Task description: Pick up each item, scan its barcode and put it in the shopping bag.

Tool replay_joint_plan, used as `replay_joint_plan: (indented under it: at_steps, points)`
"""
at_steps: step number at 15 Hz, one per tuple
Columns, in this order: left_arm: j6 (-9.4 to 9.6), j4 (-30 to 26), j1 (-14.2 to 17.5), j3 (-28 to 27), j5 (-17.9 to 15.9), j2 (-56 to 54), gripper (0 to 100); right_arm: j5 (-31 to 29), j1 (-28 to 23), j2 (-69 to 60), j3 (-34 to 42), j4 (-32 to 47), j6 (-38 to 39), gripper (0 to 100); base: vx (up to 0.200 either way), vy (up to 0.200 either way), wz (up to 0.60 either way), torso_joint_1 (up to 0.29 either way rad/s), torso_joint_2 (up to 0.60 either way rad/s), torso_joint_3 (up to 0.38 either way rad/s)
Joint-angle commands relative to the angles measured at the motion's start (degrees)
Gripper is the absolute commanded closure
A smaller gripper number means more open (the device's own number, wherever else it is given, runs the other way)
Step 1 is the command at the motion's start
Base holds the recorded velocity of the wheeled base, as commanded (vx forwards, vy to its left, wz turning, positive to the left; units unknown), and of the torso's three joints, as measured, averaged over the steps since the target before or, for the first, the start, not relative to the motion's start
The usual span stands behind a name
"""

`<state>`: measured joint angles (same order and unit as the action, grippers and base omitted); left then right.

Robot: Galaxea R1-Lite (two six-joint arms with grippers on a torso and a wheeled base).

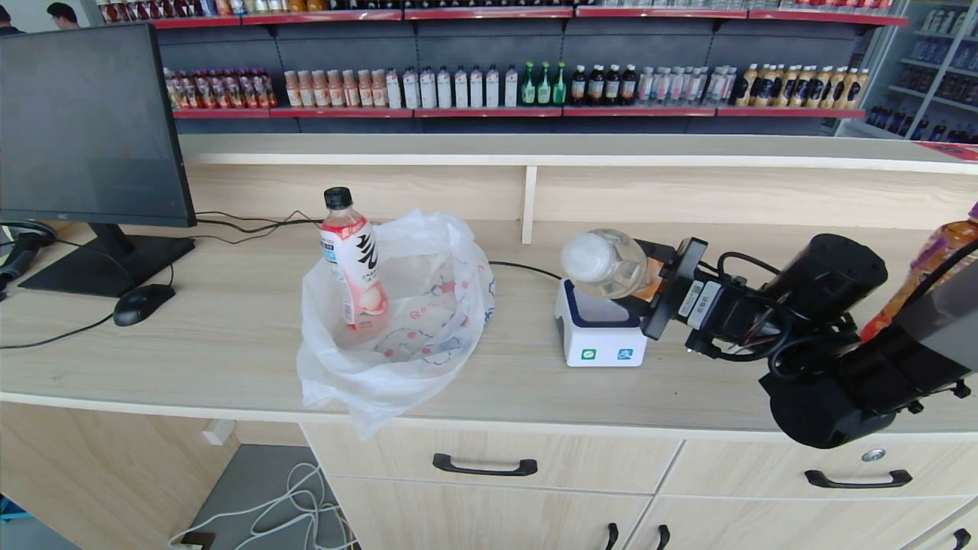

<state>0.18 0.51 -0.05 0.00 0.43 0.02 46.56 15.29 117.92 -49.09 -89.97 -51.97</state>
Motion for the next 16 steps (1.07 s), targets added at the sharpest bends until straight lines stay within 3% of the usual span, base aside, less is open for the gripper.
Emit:
replay_joint_plan:
  at_steps: [1, 4, 8, 14, 16]
  points:
    - [-0.01, 0.02, 0.05, 0.00, 0.01, -0.02, 0, 0.03, 0.18, -0.41, 0.22, -0.03, 0.20, 100, 0.000, 0.000, 0.00, 0.000, 0.00, 0.000]
    - [-0.01, 0.02, 0.05, 0.00, 0.01, -0.02, 0, -1.12, 0.36, -3.84, -0.04, -0.03, 3.01, 100, 0.000, 0.000, 0.00, 0.000, 0.00, 0.000]
    - [-0.01, 0.02, 0.05, 0.00, 0.01, 0.06, 0, -7.01, 0.45, -7.53, 0.31, -0.03, 8.64, 100, 0.000, 0.000, 0.00, 0.000, 0.00, 0.000]
    - [-0.01, 0.02, 0.05, 0.00, 0.01, -0.02, 0, -19.75, 0.97, -11.40, 3.56, -0.03, 18.04, 100, 0.000, 0.000, 0.00, 0.000, 0.00, 0.000]
    - [-0.01, -0.07, 0.05, 0.00, 0.01, 0.06, 0, -26.17, 4.58, -13.77, 8.40, -0.03, 22.88, 100, 0.000, 0.000, 0.00, 0.000, 0.00, 0.000]
